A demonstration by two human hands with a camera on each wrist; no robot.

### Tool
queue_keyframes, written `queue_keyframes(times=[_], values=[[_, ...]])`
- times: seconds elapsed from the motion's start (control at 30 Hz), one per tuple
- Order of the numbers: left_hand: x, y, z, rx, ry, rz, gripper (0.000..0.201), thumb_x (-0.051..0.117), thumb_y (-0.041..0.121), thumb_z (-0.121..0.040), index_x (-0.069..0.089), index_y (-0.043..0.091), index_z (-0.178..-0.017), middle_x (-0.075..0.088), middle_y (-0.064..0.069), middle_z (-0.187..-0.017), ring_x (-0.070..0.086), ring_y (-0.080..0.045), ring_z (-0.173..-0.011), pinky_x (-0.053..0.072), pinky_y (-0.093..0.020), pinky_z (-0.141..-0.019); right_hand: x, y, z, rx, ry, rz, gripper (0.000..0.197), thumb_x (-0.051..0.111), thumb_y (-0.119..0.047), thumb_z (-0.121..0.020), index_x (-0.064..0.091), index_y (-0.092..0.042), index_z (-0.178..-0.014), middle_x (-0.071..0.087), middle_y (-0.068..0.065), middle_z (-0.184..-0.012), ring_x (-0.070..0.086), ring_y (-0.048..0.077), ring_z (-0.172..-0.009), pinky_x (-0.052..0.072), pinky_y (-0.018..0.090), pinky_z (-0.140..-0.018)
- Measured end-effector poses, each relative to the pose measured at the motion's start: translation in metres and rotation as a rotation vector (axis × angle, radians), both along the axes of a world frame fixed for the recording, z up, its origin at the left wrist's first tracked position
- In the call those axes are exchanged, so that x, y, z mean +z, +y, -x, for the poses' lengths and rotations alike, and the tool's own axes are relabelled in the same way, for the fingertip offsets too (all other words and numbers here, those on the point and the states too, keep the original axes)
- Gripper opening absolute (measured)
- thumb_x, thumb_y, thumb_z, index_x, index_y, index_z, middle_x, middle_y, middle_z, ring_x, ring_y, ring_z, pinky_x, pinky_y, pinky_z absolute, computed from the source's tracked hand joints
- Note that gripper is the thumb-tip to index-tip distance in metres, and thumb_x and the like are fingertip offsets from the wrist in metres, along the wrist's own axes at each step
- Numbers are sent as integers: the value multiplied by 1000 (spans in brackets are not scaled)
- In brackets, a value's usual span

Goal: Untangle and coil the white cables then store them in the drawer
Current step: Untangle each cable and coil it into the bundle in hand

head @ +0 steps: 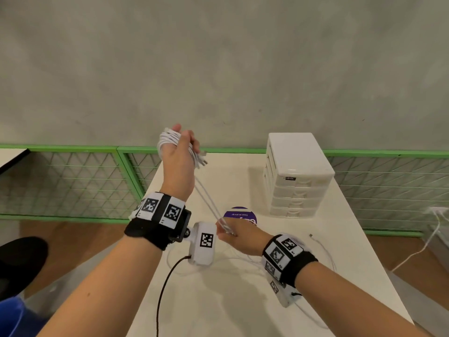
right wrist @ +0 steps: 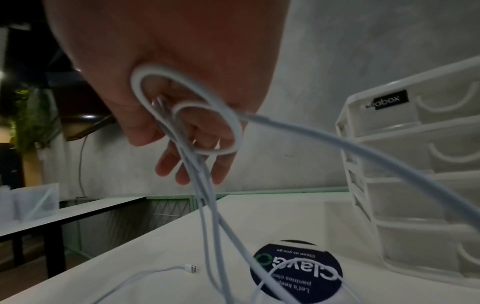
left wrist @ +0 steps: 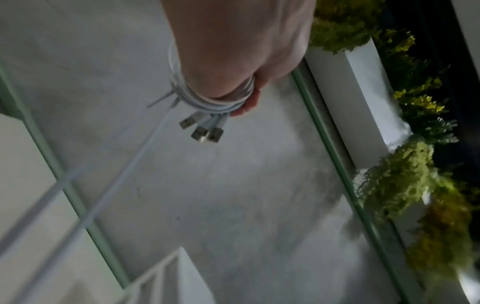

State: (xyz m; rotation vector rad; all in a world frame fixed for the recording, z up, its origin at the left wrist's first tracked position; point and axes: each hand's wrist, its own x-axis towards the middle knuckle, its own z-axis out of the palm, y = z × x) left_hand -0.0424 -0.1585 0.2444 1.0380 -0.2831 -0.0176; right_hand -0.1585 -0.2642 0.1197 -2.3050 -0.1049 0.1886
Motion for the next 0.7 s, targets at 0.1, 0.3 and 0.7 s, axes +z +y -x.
queue_keyframes(times=[0.1, 0.3, 0.7], values=[[-27, 7, -12, 208, -487, -656, 10, 47, 18, -96, 53, 17, -104, 57, -7, -109, 50, -15, -80, 42, -26, -77, 14, 0, 3, -28, -33, -157, 13, 51, -18, -93, 60, -27, -91, 61, -10, -90, 58, 7, -88, 46, 23, -81], [-63, 24, -10, -374, -431, -1310, 21, 48, 15, -96, 56, 10, -78, 65, -15, -86, 61, -28, -66, 53, -39, -65, 55, -23, 3, -95, -83, -402, 18, 46, -10, -96, 65, -12, -95, 67, -6, -88, 62, 0, -80, 49, 17, -72], [-43, 23, 26, -448, -78, -940, 34, 68, 25, -85, 50, 11, -60, 44, 3, -42, 32, -17, -39, 32, -20, -36, 46, -70, -7, -546, -339, -94, 54, 81, -36, -66, 61, -29, -117, 50, -8, -117, 45, 9, -114, 34, 26, -100]])
